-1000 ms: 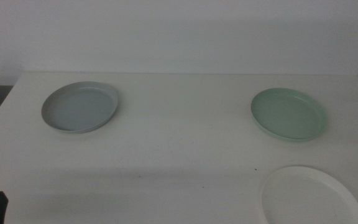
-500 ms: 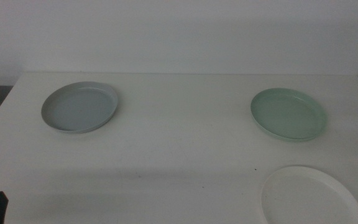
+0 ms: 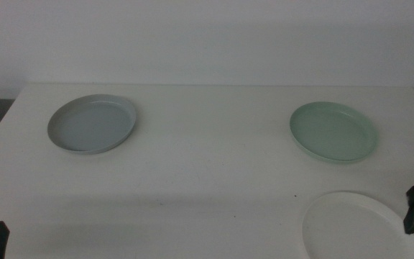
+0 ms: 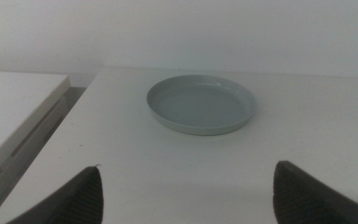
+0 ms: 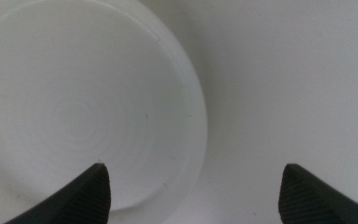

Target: Stack the three bowls on top of each other.

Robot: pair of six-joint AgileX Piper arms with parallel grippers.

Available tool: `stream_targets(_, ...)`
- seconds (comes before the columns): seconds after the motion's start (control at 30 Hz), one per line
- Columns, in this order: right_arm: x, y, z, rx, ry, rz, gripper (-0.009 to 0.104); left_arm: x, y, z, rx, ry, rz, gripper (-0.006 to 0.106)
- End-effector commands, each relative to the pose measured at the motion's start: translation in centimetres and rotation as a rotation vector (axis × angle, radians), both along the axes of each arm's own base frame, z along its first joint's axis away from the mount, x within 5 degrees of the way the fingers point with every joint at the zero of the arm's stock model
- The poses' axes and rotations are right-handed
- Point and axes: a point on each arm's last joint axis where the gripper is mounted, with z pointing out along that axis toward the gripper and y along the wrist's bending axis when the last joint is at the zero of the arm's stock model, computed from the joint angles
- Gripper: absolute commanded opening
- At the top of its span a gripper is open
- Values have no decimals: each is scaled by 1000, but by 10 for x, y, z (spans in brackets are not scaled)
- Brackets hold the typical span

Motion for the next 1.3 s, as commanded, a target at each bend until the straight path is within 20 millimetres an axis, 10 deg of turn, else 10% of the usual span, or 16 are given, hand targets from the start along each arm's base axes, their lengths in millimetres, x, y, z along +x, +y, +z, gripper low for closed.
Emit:
stream_targets(0.0, 6, 0, -12, 1, 30, 2, 70, 0, 0, 1, 5, -15, 2, 94)
stream_targets(0.7, 37, 0, -96, 22, 219, -23, 52, 0, 0, 1, 5, -15, 2, 94)
stream_targets(1.27, 35, -5, -99, -40, 253, 31, 10, 0, 0, 1, 5, -15, 2, 94)
